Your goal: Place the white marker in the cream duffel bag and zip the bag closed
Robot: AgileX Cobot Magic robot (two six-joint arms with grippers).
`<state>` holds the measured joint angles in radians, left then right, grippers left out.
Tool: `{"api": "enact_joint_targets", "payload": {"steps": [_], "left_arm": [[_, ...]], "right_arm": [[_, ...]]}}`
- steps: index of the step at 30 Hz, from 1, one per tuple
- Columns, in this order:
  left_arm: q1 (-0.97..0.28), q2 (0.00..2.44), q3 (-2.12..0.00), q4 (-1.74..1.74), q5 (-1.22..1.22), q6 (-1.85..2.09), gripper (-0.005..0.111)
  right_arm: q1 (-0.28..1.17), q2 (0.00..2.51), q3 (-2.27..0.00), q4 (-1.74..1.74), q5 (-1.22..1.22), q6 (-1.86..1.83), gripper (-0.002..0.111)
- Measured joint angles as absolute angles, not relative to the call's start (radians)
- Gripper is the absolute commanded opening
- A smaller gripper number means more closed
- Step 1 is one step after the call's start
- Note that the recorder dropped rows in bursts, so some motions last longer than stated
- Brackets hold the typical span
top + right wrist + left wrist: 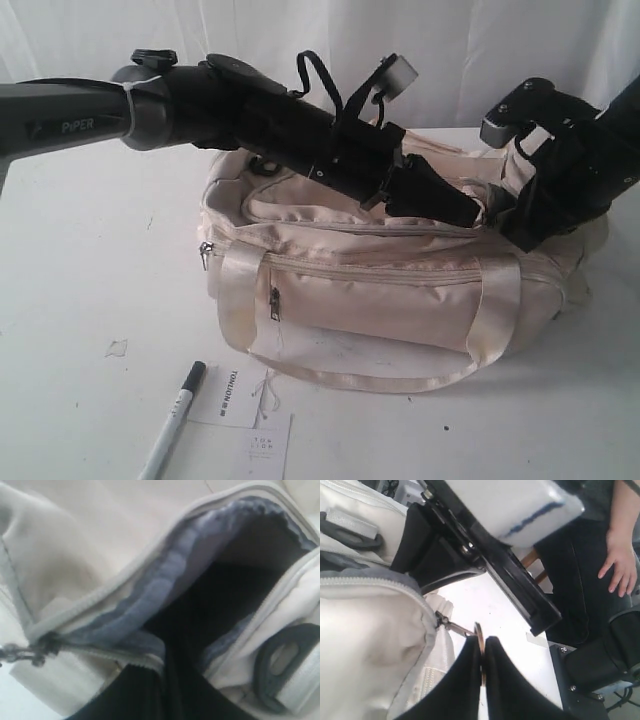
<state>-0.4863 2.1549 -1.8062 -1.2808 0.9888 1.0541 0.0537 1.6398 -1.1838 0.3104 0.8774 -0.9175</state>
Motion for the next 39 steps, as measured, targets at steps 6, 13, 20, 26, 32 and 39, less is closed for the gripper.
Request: {"api": "enact_joint_targets", "payload": {"steps": [6, 13, 20, 26, 32, 39], "left_arm": [[-0.484, 2.155, -1.744, -1.312, 0.915, 1.053, 0.0], [-0.469, 2.155, -1.689, -1.342, 0.905, 1.053, 0.0], [-0.421, 2.147, -1.685, -1.361, 0.994, 1.053, 0.0], [-0.417, 2.147, -1.685, -1.363, 1.032, 1.089, 0.0], [-0.435, 2.145, -1.682, -1.396, 1.035, 1.151, 0.0], [-0.452, 2.135, -1.682, -1.42, 0.933, 1.183, 0.0]], "right_arm": [[0.004, 1.64, -1.182, 0.33, 0.873, -0.844, 0.0], [-0.023, 1.64, -1.178, 0.386, 0.909, -0.882, 0.0], [-0.023, 1.633, -1.178, 0.464, 0.918, -0.877, 0.002], [-0.029, 1.633, -1.178, 0.537, 0.908, -0.854, 0.032], [-0.039, 1.633, -1.178, 0.533, 0.88, -0.721, 0.054], [-0.043, 1.633, -1.245, 0.5, 0.891, -0.45, 0.057]]}}
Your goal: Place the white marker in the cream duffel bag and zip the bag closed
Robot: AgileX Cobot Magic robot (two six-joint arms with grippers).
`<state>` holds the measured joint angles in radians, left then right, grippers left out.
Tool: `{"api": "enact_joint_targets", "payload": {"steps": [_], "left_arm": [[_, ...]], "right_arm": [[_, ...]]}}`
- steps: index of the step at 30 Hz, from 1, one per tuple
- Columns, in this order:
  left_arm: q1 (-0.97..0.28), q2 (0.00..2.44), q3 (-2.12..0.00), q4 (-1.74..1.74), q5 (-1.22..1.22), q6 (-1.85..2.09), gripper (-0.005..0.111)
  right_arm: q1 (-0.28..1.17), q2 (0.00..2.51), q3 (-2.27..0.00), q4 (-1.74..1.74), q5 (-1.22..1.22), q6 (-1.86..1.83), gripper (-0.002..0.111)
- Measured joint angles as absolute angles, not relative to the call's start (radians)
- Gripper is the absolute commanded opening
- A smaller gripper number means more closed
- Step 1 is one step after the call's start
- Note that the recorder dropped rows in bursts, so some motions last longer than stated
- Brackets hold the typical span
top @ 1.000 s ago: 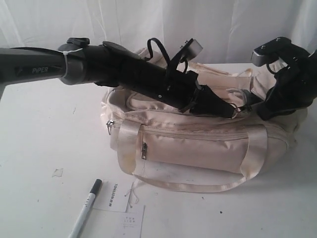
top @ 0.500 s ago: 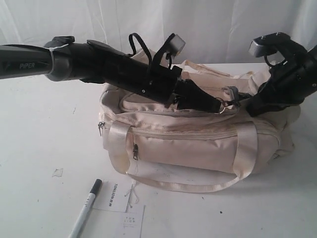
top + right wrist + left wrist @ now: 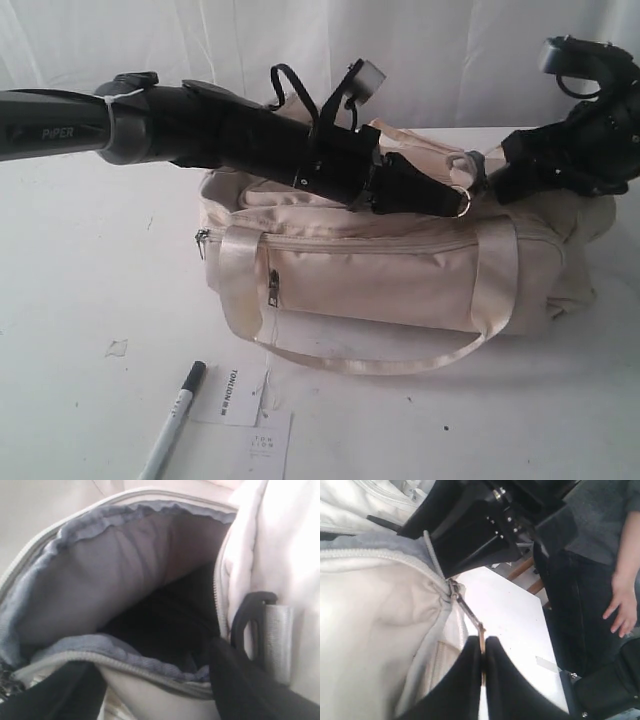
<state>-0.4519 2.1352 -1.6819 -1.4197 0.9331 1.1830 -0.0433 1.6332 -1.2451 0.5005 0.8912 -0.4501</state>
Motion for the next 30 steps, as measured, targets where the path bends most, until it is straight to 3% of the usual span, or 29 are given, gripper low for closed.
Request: {"api": "enact_joint_targets", "payload": {"steps": [14, 30], "left_arm": [[-0.486, 2.128, -1.678, -1.39, 0.814, 1.25, 0.0], [-0.487, 2.172, -1.676, -1.276, 0.911, 1.212, 0.0]], "right_arm": [[-0.06, 1.632, -1.377, 0.491, 1.186, -0.5, 0.057], [-0.06, 1.698, -1.384, 0.494, 1.186, -0.36, 0.057]]}}
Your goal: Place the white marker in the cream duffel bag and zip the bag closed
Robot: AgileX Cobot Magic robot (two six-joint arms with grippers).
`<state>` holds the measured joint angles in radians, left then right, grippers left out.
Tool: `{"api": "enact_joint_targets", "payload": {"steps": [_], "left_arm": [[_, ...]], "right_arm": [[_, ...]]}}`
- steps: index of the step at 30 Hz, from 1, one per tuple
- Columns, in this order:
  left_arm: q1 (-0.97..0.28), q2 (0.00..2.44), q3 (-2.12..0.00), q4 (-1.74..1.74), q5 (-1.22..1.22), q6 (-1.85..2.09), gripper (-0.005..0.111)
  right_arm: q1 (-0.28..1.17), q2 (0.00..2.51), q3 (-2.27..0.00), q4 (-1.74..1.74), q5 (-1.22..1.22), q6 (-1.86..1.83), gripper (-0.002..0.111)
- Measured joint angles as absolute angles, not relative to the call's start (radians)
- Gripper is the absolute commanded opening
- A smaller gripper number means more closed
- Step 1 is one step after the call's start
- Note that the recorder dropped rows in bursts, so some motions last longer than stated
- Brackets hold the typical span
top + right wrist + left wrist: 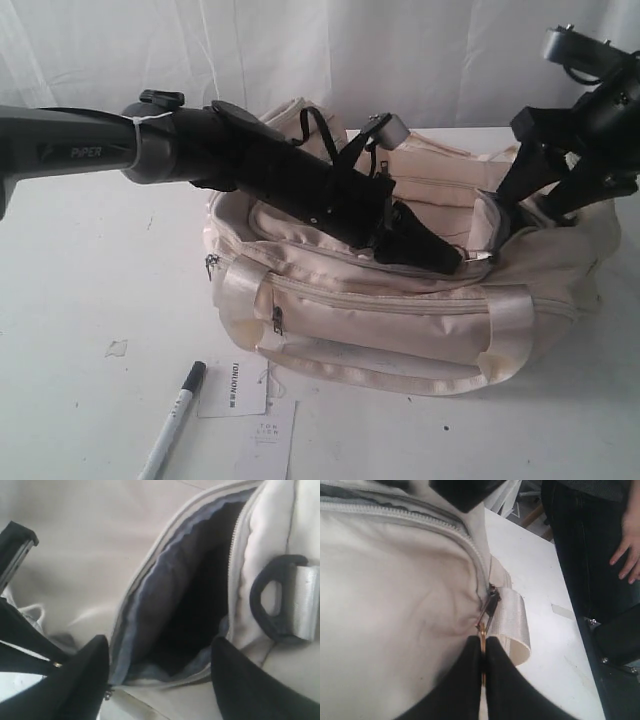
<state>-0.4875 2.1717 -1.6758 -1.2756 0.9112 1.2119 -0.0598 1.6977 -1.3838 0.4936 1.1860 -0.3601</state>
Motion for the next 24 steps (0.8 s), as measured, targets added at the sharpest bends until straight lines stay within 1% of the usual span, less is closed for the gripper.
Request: {"api": "enact_joint_targets", "payload": {"steps": [9, 16, 18, 19, 21, 23, 24], "left_arm": [[-0.487, 2.176, -1.676, -1.284, 0.901, 1.229, 0.0], [-0.487, 2.176, -1.676, -1.284, 0.901, 1.233, 0.0], [-0.487, 2.176, -1.676, -1.284, 0.901, 1.233, 0.0], [-0.487, 2.176, -1.676, -1.284, 0.901, 1.233, 0.0], [-0.487, 2.176, -1.676, -1.284, 0.901, 1.233, 0.0], [-0.487, 2.176, -1.676, -1.284, 0.899, 1.233, 0.0], [-0.487, 2.176, -1.676, -1.284, 0.899, 1.233, 0.0]], "right_arm": [[-0.06, 1.768, -1.384, 0.65, 1.184, -0.341, 0.057], [-0.053, 1.779, -1.384, 0.664, 1.184, -0.347, 0.056], [-0.051, 1.781, -1.384, 0.635, 1.184, -0.347, 0.049], [-0.051, 1.788, -1.384, 0.623, 1.184, -0.347, 0.043], [-0.051, 1.806, -1.384, 0.605, 1.184, -0.347, 0.027], [-0.051, 1.824, -1.384, 0.609, 1.184, -0.349, 0.009], [-0.051, 1.831, -1.384, 0.622, 1.182, -0.352, 0.002]]}}
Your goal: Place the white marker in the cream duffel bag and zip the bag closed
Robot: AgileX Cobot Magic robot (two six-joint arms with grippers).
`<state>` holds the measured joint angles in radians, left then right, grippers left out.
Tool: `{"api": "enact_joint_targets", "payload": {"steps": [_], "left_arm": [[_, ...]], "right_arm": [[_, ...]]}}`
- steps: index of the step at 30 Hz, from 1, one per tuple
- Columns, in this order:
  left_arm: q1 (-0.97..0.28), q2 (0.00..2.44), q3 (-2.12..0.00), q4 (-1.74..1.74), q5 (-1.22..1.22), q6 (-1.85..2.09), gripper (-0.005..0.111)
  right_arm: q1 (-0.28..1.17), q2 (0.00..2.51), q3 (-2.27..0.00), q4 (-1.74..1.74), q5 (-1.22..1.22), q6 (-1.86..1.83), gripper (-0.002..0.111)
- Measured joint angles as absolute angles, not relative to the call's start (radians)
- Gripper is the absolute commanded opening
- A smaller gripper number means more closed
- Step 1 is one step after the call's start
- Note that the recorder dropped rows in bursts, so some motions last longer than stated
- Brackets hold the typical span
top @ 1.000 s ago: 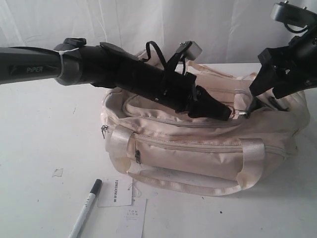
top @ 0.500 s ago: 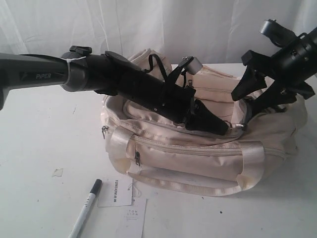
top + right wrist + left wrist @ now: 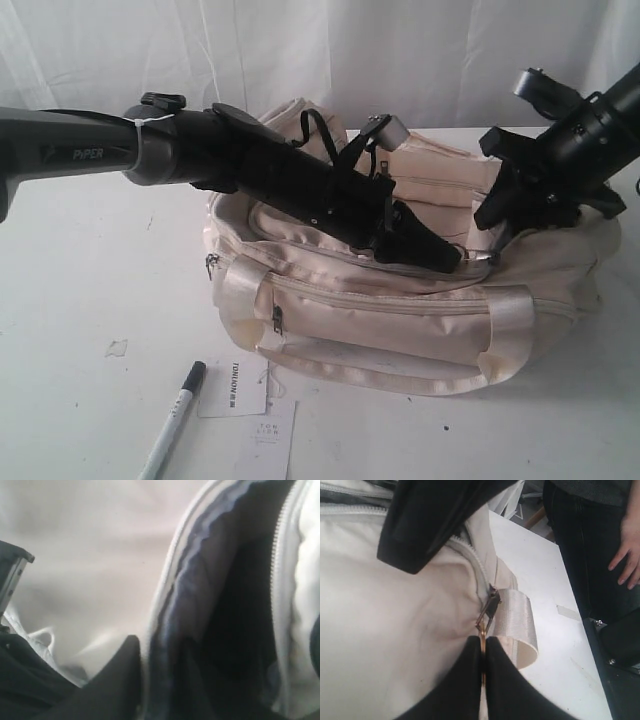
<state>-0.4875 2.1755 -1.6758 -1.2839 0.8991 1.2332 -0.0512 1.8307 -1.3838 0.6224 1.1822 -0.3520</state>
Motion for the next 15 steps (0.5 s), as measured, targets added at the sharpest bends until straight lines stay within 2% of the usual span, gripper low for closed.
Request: {"api": "enact_joint_targets", "payload": {"steps": [15], "left_arm": [[-0.486, 2.176, -1.676, -1.323, 0.941, 1.231, 0.0]], "right_arm": [[-0.05, 1.838, -1.382, 0.663, 1.027, -0.348, 0.0]]}}
